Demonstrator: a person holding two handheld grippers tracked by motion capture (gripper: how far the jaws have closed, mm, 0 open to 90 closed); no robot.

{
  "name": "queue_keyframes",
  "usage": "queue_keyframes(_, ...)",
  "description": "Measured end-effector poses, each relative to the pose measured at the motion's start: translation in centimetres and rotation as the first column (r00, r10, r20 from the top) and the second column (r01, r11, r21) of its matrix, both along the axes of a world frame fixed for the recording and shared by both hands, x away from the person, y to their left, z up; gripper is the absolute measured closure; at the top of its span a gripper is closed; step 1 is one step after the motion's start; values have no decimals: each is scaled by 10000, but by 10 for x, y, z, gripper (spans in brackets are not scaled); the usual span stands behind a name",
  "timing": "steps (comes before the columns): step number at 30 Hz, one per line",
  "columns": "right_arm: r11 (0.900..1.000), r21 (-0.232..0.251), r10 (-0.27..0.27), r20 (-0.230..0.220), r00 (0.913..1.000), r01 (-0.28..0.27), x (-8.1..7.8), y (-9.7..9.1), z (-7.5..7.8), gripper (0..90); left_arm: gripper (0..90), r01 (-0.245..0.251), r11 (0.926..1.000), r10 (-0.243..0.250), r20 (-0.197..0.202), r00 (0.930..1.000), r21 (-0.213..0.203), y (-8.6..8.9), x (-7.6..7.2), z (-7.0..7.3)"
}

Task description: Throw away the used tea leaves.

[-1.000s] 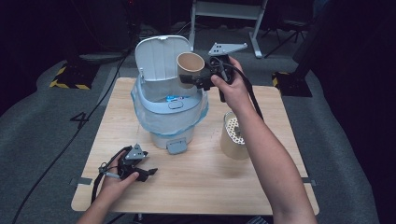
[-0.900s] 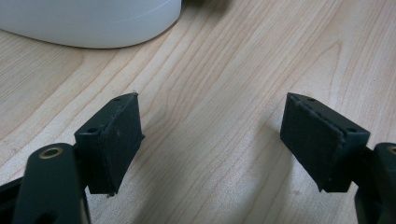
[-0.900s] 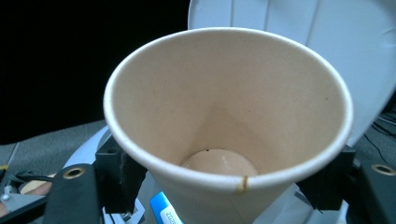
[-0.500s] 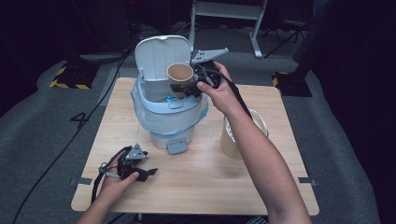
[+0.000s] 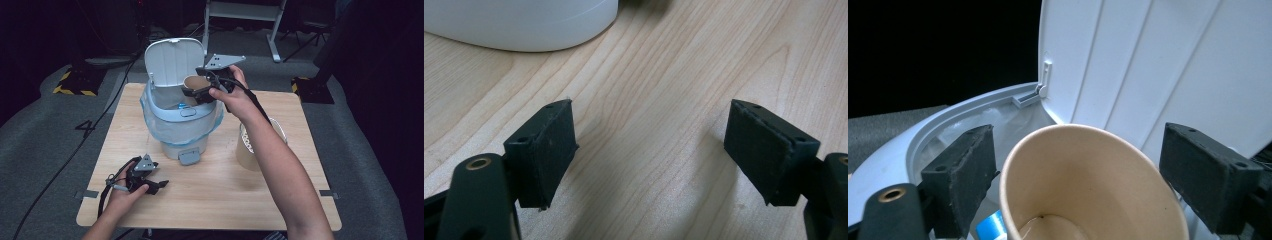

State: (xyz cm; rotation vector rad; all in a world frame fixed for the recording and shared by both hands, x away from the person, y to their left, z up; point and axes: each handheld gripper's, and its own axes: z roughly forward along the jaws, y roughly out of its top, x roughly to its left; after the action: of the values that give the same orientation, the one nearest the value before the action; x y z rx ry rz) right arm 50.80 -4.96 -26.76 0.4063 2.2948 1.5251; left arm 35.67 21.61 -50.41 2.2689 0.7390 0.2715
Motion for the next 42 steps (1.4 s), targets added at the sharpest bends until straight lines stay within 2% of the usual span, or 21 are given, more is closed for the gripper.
queue_keyframes(3, 9997, -22, 249, -44, 9997, -249, -2, 2, -1, 154, 211, 0, 10000, 0, 0, 10000, 1, 0, 0, 0)
queue_keyframes(6, 9996, 37, 268, 52, 9996, -269, -3, 4, 0, 154, 211, 10, 10000, -10, 3, 10000, 14, 0, 0, 0)
queue_keyframes(10, 9988, 424, 253, -3, 9997, -252, -5, 5, 3, 154, 211, 0, 10000, 0, 2, 10000, 0, 0, 0, 0)
queue_keyframes(12, 9989, 470, -36, 300, 9995, 22, -7, 4, 6, 154, 211, -5, 10000, 5, -8, 10000, -6, 0, 0, 0)
queue_keyframes(14, 9980, 604, -191, 390, 9991, 168, -9, 0, 11, 154, 211, -6, 10000, 6, -2, 10000, -6, 0, 0, 0)
queue_keyframes(17, 9974, 682, -293, 649, 9975, 249, -16, -14, 21, 169, 210, -5, 10000, 5, -15, 10000, -21, 0, 0, 0)
queue_keyframes(20, 9983, 419, -428, 647, 9970, 401, -19, -32, 28, 277, 209, 14, 10000, -14, -31, 10000, -40, 0, 0, 0)
queue_keyframes(21, 9985, -78, -544, 612, 9966, 550, -20, -44, 30, 301, 209, 10, 10000, -10, -21, 10000, -21, 0, 0, 0)
queue_keyframes(22, 9985, -78, -544, 612, 9966, 550, -20, -44, 30, 332, 209, 16, 10000, -16, 22, 10000, 22, 0, 0, 0)
queue_keyframes(23, 9979, -329, -545, 599, 9967, 566, -21, -50, 30, 348, 209, 11, 10000, -11, 9, 10000, 8, 0, 0, 0)
queue_keyframes(27, 9974, -576, -427, 45, 9991, 429, -22, -69, 28, 422, 208, 9, 10000, -9, 4, 10000, 13, 0, 0, 0)
queue_keyframes(29, 9920, -1007, -780, -146, 9968, 762, -20, -73, 23, 447, 208, 12, 10000, -12, -4, 10000, 8, 0, 1, 0)
queue_keyframes(32, 9835, -1486, -1095, -325, 9935, 1036, -16, -71, 15, 468, 208, 11, 10000, -11, -4, 10000, 7, 0, 1, 0)
queue_keyframes(35, 9814, -1640, -1074, -376, 9935, 999, -14, -61, 9, 477, 208, 12, 10000, -12, -3, 10000, 9, 0, 1, 0)
queue_keyframes(38, 9852, -1493, -901, -361, 9953, 837, -14, -47, 6, 454, 208, 13, 10000, -13, -7, 10000, 9, 0, 1, 0)
queue_keyframes(42, 9936, -987, -588, -288, 9979, 557, -15, -22, 3, 401, 208, 4, 10000, -4, -40, 10000, -21, -1, 1, 0)
